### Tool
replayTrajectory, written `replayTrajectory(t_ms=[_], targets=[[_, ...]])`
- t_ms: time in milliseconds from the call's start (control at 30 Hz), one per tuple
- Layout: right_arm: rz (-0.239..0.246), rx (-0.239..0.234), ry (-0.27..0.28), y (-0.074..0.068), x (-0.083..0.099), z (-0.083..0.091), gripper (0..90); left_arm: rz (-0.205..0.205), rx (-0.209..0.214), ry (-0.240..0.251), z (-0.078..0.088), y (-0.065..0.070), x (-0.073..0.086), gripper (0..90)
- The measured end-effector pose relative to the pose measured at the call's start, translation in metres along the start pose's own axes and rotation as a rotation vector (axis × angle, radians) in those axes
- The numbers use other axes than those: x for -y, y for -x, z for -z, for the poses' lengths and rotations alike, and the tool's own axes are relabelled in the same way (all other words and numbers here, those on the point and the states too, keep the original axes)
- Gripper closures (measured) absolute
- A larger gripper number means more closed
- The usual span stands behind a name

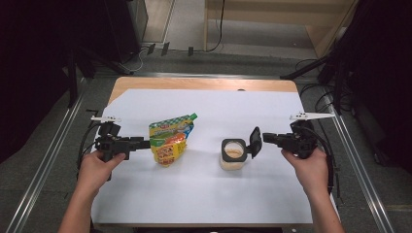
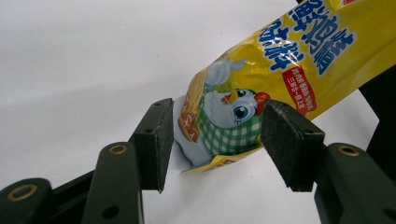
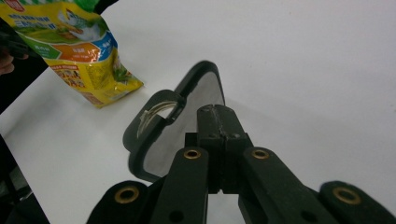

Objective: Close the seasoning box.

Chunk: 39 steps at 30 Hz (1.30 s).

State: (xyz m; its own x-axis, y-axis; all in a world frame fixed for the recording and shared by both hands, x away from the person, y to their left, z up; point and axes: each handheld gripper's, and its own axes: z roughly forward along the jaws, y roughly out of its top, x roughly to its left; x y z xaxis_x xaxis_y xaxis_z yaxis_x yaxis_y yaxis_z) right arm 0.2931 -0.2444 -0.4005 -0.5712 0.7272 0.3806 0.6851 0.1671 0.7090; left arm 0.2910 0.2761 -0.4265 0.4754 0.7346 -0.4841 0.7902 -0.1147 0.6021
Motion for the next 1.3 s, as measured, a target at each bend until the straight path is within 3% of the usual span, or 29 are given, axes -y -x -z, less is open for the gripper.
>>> replayTrajectory(t_ms=[200,567,933,1300], targets=[[-0.009,-0.024,-0.026,-0.001,0.004,-0.013,90.0,0.0,0.0,-0.002,-0.001,0.0,0.0,45.3],[-0.021,-0.057,-0.021,-0.004,0.006,-0.017,90.0,0.004,0.006,-0.002,-0.001,0.0,0.0,45.4],[0.051,-0.024,-0.028,-0.02,0.006,-0.028,90.0,0.006,0.007,-0.007,-0.002,0.0,0.0,45.3],[0.09,-0.043,-0.042,-0.032,0.009,-0.046,90.0,0.014,0.01,-0.014,-0.004,-0.001,0.001,45.3]])
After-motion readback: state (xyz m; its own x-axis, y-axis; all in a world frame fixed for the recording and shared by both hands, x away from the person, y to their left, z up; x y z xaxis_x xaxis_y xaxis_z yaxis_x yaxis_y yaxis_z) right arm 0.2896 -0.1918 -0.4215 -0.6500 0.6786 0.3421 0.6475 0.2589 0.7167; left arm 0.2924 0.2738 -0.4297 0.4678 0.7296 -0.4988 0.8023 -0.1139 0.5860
